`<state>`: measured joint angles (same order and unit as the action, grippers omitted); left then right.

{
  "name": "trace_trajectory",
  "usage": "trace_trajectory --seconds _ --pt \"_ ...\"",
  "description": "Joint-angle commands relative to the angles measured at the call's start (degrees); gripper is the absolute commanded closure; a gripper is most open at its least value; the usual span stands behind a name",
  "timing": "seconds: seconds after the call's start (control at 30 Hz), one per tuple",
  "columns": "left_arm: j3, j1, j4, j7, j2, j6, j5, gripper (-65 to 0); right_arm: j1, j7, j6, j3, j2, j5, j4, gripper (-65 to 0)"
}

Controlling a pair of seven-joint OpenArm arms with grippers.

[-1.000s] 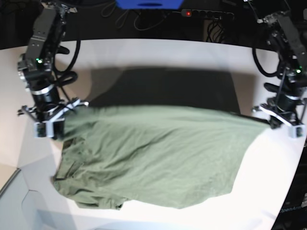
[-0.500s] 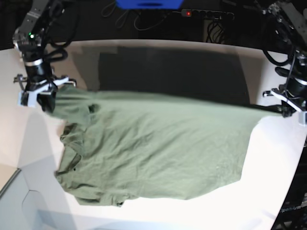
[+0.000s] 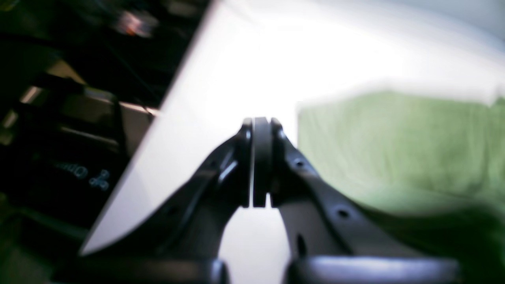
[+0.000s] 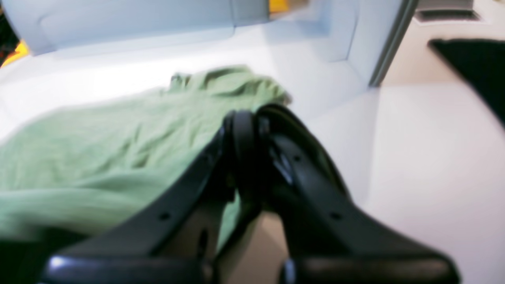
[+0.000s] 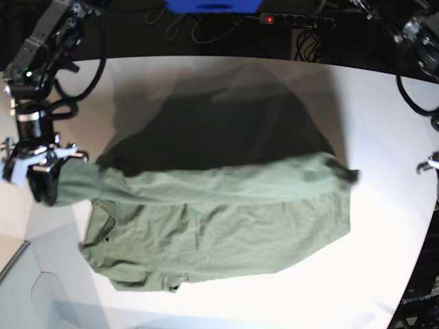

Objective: Layout the t-shirt on the table in an organized manner, then fold the t-shirt properly
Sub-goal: 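Grasp the shirt's bunched edge with the left gripper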

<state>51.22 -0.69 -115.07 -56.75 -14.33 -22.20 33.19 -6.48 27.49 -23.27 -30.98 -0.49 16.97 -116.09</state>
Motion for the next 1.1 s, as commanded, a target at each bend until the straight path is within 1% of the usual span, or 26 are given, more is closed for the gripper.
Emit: trace_trajectory --seconds 0.0,0.07,0.17,0.2,0.23,0.27,0.3,0.33,0.4,0.47,0.53,0.57,0.63,0.73,0.8,0.83,0.87,0.97,1.0,1.07 --pt "-0.3 -3.1 -1.0 1.7 -1.6 -0.1 2.5 -0.4 2.6 -2.2 0.3 -0.3 1.3 0.8 -1.2 0.0" --pt "-0.4 -7.7 -0.9 1.6 -2.2 -0.1 4.3 -0.4 6.4 -2.2 0.4 -0.3 1.8 0.8 -1.2 0.0" --pt "-0.8 -16.0 -0.9 1.4 -2.1 0.0 4.9 -0.4 12.8 -2.0 0.4 0.1 4.1 0.7 -1.0 0.0" --pt "-1.9 -18.2 -0.9 1.4 -2.1 0.0 4.9 -0.4 14.5 -2.0 0.4 0.2 4.6 0.7 -1.0 0.0" --pt "-3.4 -20.0 -0.9 1.4 -2.2 0.3 4.8 -0.4 16.7 -1.9 0.4 0.5 4.7 0.6 -0.9 0.0" --pt "-4.6 -21.1 -0.8 1.4 -2.2 1.5 4.5 -0.4 18.7 -1.1 0.4 1.2 4.9 0.5 -0.9 0.0" --pt "-5.7 -21.2 -0.8 1.4 -2.2 2.7 3.5 -0.4 20.1 -0.2 0.4 1.8 5.0 0.5 -0.8 0.0" --pt "-7.1 -21.2 -0.8 1.4 -1.8 3.3 2.6 -0.4 20.8 0.7 0.4 1.8 4.9 0.5 -0.8 0.0" --pt "-11.2 -19.5 -0.8 1.4 -1.0 3.5 1.0 -0.8 21.0 1.8 0.5 1.6 4.6 0.5 -0.6 0.0" --pt "-15.0 -15.4 -0.1 1.5 1.3 3.6 0.9 -0.9 19.7 1.9 0.5 1.7 3.4 0.5 -0.6 0.0" --pt "-20.1 -11.1 0.2 1.7 4.6 3.7 0.5 -1.1 17.2 1.5 0.5 1.6 1.7 0.5 -0.5 0.0" --pt "-22.9 -9.1 0.8 1.9 6.1 3.7 0.5 -1.8 16.3 1.5 0.5 1.6 1.6 0.5 -0.4 0.0" --pt "-30.0 -6.2 2.6 2.0 8.8 4.1 0.5 -5.8 14.5 1.4 0.5 1.7 1.4 0.5 0.2 0.0" --pt "-39.1 -2.6 4.9 2.0 11.5 4.2 0.5 -13.9 12.7 1.5 0.5 1.7 1.6 0.5 0.5 0.0" --pt "-44.7 -0.7 6.1 1.9 12.9 4.2 0.5 -20.4 11.4 1.7 0.5 1.7 1.8 0.4 0.5 0.0" --pt "-47.2 0.0 6.9 2.0 13.1 4.2 0.3 -23.6 11.1 1.7 0.5 1.7 2.1 0.4 0.5 0.0" --pt "-49.9 0.6 7.6 2.0 13.2 4.2 -0.4 -28.1 10.7 1.8 0.5 1.7 2.8 0.4 0.5 0.0" --pt "-56.8 2.6 8.5 2.1 13.3 4.2 -5.8 -39.2 9.2 1.9 0.5 1.8 3.3 0.4 0.5 0.0" --pt "-58.5 3.1 8.6 2.2 13.5 4.2 -8.5 -41.6 8.9 1.9 0.5 1.8 3.4 0.4 0.5 0.0" --pt "-61.8 4.0 9.6 2.2 13.6 4.2 -13.9 -43.1 8.5 1.9 0.5 1.7 3.9 -0.2 0.5 0.0"
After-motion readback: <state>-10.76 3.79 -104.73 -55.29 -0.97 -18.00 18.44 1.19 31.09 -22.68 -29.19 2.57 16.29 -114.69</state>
